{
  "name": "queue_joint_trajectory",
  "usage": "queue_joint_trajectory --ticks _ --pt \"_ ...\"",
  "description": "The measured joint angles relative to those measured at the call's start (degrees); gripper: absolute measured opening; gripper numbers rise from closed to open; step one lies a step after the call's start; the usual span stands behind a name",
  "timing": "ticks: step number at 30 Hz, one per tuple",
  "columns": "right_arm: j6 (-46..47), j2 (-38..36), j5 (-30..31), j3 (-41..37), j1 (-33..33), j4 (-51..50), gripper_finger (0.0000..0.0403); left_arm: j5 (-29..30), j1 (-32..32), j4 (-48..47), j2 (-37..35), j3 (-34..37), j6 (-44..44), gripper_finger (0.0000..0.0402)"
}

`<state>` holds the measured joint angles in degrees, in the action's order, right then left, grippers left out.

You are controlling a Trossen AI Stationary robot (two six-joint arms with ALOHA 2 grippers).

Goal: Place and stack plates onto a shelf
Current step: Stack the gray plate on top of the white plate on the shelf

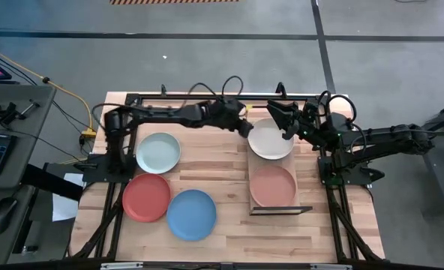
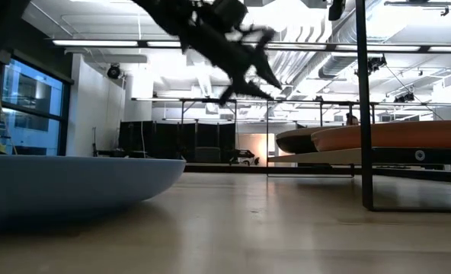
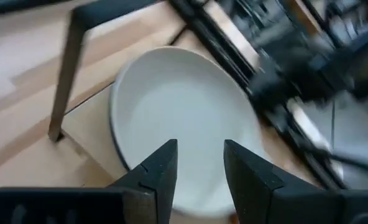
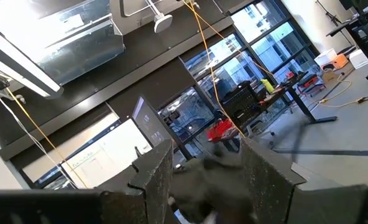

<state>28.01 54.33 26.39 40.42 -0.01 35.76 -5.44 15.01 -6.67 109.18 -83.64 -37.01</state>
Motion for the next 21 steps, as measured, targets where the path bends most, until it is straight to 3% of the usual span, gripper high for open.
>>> queue_joint_trajectory --ticks 4,8,17,21 --pt "-0.02 0.00 0.00 0.00 0.00 -0.82 0.0169 -0.48 -2.30 -4.09 -8.71 3.00 8.05 0.0120" --pt "-0.02 0.00 -0.02 0.00 0.00 -2.64 0.0169 0.82 -4.95 -2.75 -19.52 11.10 12.63 0.0120" --pt "-0.04 0.00 -4.55 0.02 -0.01 -7.53 0.0169 1.32 -10.47 16.25 -46.10 36.41 11.34 0.0120" --pt "-3.46 0.02 -5.25 0.02 0.00 -10.01 0.0169 8.04 -12.68 18.90 -55.65 43.19 10.69 0.0120"
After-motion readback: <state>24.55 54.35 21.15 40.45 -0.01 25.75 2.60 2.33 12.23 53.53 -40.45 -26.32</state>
